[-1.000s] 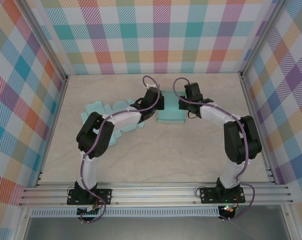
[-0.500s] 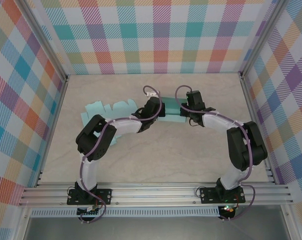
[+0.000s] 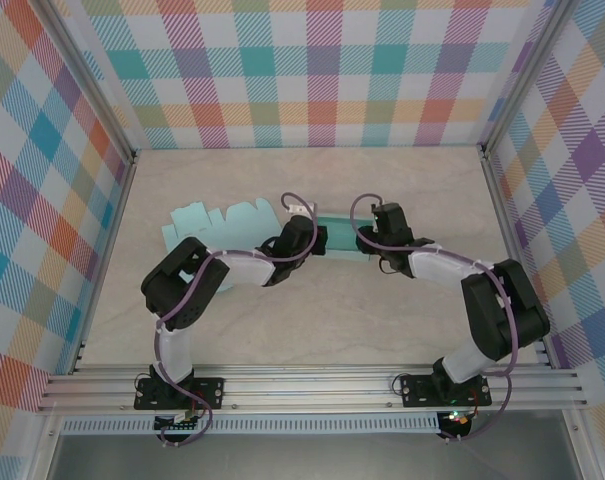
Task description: Fold the paper box
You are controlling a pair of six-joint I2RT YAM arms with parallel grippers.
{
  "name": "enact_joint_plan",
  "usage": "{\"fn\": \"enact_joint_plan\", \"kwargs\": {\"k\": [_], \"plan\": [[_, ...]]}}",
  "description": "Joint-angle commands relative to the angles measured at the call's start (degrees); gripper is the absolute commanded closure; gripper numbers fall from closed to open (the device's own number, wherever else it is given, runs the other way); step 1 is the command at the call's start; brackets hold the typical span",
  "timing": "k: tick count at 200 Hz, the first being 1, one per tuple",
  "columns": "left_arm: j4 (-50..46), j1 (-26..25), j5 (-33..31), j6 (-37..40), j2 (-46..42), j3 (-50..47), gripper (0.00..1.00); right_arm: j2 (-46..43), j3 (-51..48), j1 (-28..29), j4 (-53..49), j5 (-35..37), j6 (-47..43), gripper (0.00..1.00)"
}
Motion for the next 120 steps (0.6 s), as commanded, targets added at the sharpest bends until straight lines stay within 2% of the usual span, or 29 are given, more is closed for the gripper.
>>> {"fn": "enact_joint_plan", "kwargs": {"k": [1,20,65,90,120], "plan": [[1.4,-1.3,3.4,0.6,-0.5,-2.5,0.71,-2.7,-1.7,0.8,1.1,-1.7,0.3,0.58],[1.4,-1.4,2.9,1.0,-1.3,-3.3,0.66,-4.9,-2.2,1.0,-0.8,-0.9,0.4,0.46],[0.5,-1.9,2.5,1.7,-5.1,-5.7,0.44,-12.0,-3.8,1.1,-6.2,0.3,0.9,0.20],[-0.6,-2.5,2.5,2.1,-7.9,-7.3,0.36,-17.5,-4.3,1.2,-10.4,0.2,1.7,0.11],[-2.0,-3.5,3.0,2.4,-12.5,-9.0,0.25,-23.3,-2.3,1.1,-18.2,1.4,2.0,0.06]]}}
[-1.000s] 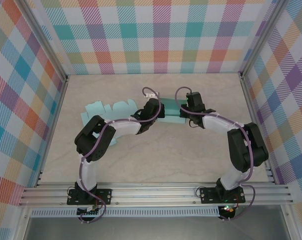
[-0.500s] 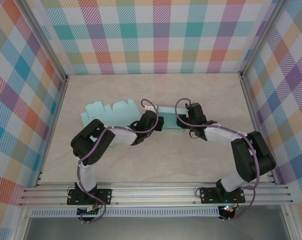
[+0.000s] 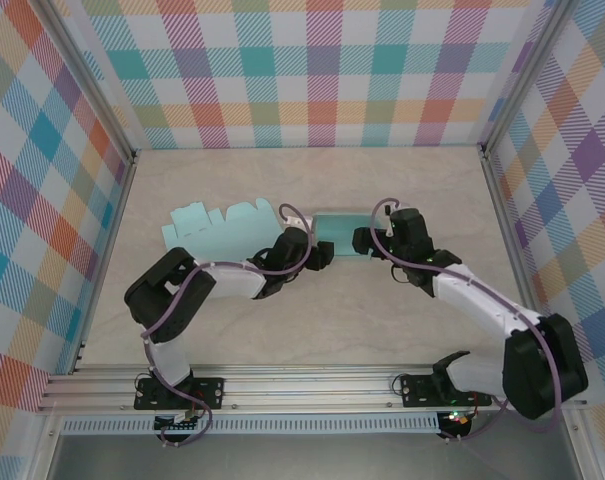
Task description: Fold the paper box
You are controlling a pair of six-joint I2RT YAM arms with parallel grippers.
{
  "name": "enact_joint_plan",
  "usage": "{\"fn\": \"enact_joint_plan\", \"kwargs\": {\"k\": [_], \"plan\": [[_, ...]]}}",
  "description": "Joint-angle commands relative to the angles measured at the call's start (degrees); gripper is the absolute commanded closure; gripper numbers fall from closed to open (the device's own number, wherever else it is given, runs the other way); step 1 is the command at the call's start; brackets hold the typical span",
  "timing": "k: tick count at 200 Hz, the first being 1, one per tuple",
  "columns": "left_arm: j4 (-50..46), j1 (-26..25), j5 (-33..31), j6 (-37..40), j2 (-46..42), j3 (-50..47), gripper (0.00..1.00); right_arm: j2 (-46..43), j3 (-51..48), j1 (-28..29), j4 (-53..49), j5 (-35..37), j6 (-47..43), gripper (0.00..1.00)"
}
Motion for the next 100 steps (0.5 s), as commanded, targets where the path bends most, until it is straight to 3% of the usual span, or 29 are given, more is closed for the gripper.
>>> {"fn": "enact_joint_plan", "kwargs": {"k": [1,37,68,100], "plan": [[-1.4,-1.6,0.4,0.6,-5.0,-1.4,0.24,-4.1,1.4,0.3,-8.3,1.5,0.8,0.06],[-7.4,-2.0,0.0,1.5,-13.3,-0.7,0.18,-6.6,9.3,-0.5,-18.4,1.4,1.6,0.02],[-28.9,-0.4,-3.8,4.3,-17.8,11.6,0.09,-4.3,19.7,-3.1,-25.8,-2.3,3.1,0.00],[-48.2,7.5,6.6,-0.1,-14.7,26.9,0.18,3.7,33.8,-6.3,-36.2,-4.7,3.1,0.00]]}}
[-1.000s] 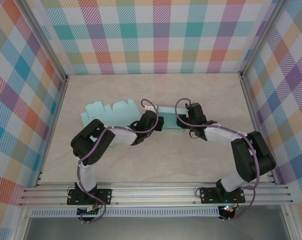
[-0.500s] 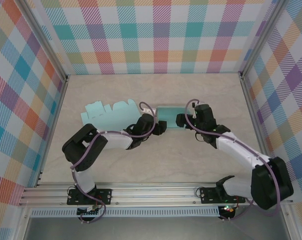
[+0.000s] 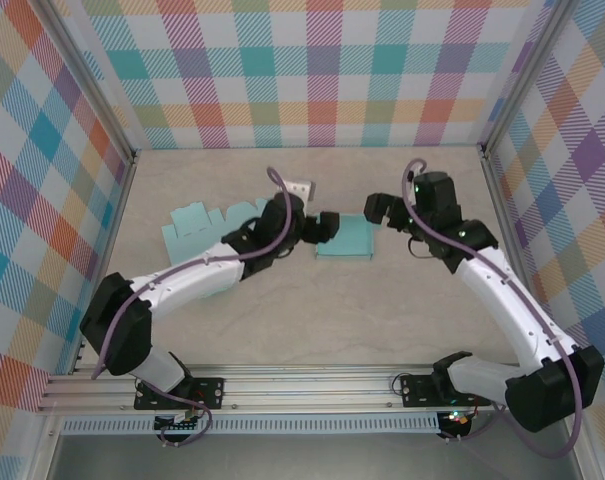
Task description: Fold the paper box
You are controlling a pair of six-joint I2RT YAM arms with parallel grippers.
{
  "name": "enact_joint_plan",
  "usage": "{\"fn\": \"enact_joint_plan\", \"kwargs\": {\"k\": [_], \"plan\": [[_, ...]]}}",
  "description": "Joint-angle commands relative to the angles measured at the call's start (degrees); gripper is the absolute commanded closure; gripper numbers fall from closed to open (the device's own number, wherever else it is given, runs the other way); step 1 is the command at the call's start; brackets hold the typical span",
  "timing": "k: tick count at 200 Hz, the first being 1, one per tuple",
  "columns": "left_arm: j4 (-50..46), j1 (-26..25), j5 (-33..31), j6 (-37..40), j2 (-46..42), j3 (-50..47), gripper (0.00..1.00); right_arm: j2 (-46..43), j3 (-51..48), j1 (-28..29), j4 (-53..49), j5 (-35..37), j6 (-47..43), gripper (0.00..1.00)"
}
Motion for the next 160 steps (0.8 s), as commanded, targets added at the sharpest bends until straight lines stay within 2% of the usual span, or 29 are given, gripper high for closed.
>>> {"fn": "enact_joint_plan", "kwargs": {"k": [1,36,72,111,160], "plan": [[-18.4,6.3,6.7,-1.7,0.6,9.1,0.18,5.6,8.6,-2.1,-10.5,-2.8,0.7,0.00],[-20.7,11.7,14.7,-3.9,6.6,15.4,0.17,17.1,18.1,-4.6,-15.7,-10.7,0.6,0.00],[-23.3,12.6,20.7,-4.8,15.1,21.3,0.08,26.7,23.6,-4.9,-17.5,-15.7,0.5,0.00],[-21.3,12.6,26.7,-7.7,20.3,21.5,0.04,31.6,23.5,-5.5,-17.3,-19.4,0.7,0.00],[-18.2,12.6,30.7,-10.1,21.8,19.4,0.04,33.4,19.7,-6.3,-14.9,-24.0,1.3,0.00]]}}
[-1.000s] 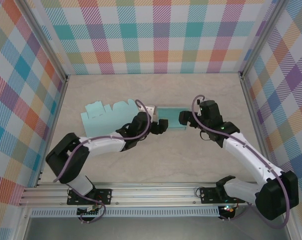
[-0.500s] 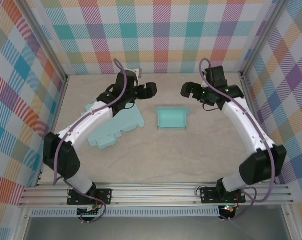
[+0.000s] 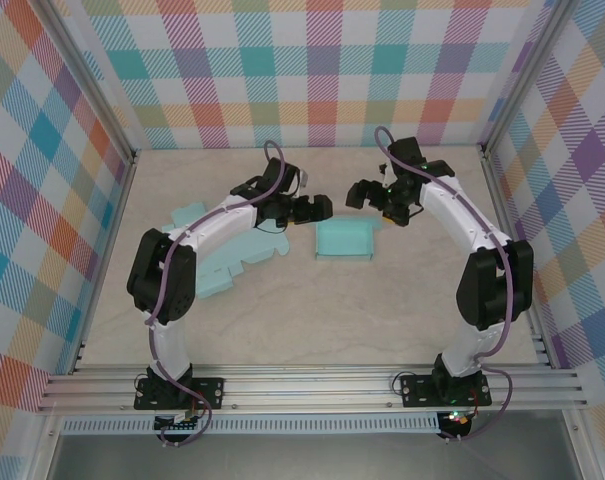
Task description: Fold the paper box
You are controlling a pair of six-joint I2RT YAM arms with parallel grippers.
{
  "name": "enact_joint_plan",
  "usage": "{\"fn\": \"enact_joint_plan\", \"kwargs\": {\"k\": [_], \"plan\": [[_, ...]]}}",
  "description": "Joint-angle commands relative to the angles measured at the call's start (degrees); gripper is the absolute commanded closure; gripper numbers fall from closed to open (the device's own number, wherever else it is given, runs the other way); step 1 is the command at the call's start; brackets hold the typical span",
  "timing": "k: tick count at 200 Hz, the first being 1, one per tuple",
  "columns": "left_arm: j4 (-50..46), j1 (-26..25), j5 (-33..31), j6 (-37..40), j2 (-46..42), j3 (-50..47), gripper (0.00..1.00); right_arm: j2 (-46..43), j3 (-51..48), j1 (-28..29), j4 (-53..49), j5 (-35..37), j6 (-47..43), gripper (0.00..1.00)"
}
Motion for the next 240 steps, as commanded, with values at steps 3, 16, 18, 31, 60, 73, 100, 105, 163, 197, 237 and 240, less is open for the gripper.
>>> {"fn": "enact_joint_plan", "kwargs": {"k": [3,16,18,31,60,73,100,105,163,197,237,240], "plan": [[2.2,0.0,4.6,-2.4,0.2,-0.3,0.04,1.0,-1.9,-0.8,0.9,-5.1,1.1,0.00],[2.8,0.0,5.3,-2.9,0.1,-0.8,0.05,1.1,-2.9,-1.2,1.7,-6.8,1.5,0.00],[2.8,0.0,5.4,-2.9,0.1,-0.9,0.05,1.1,-3.0,-1.2,1.9,-7.1,1.6,0.00],[2.7,0.0,5.6,-2.9,-0.1,-1.0,0.05,1.0,-3.9,-1.7,2.6,-8.7,2.0,0.00],[2.7,0.0,5.7,-2.6,-0.7,-1.4,0.03,0.4,-5.0,-3.2,3.9,-11.0,2.2,0.00],[3.7,0.1,4.7,-2.3,-1.7,-2.3,0.03,-0.3,-5.3,-4.2,4.5,-11.9,2.1,0.00],[5.5,1.2,-2.3,0.6,-6.5,-5.6,0.06,-3.7,-5.3,-6.9,4.2,-12.6,0.8,0.00],[5.5,1.4,-3.8,1.2,-8.0,-6.6,0.07,-4.7,-5.6,-7.6,4.2,-12.2,0.7,0.00],[22.1,2.5,-9.3,16.0,-23.0,-26.5,0.24,-16.9,-19.2,-10.7,10.1,-5.3,-1.9,0.24],[32.3,2.3,-5.3,27.4,-26.2,-36.8,0.24,-23.8,-31.3,-9.7,19.0,-2.8,-4.1,0.33],[38.7,1.0,-2.8,34.1,-19.6,-37.2,0.23,-28.7,-41.2,-6.0,29.0,2.0,-8.7,0.33],[39.0,0.7,-2.7,34.5,-18.9,-36.9,0.23,-28.7,-41.4,-5.7,29.6,2.0,-9.0,0.33]]}}
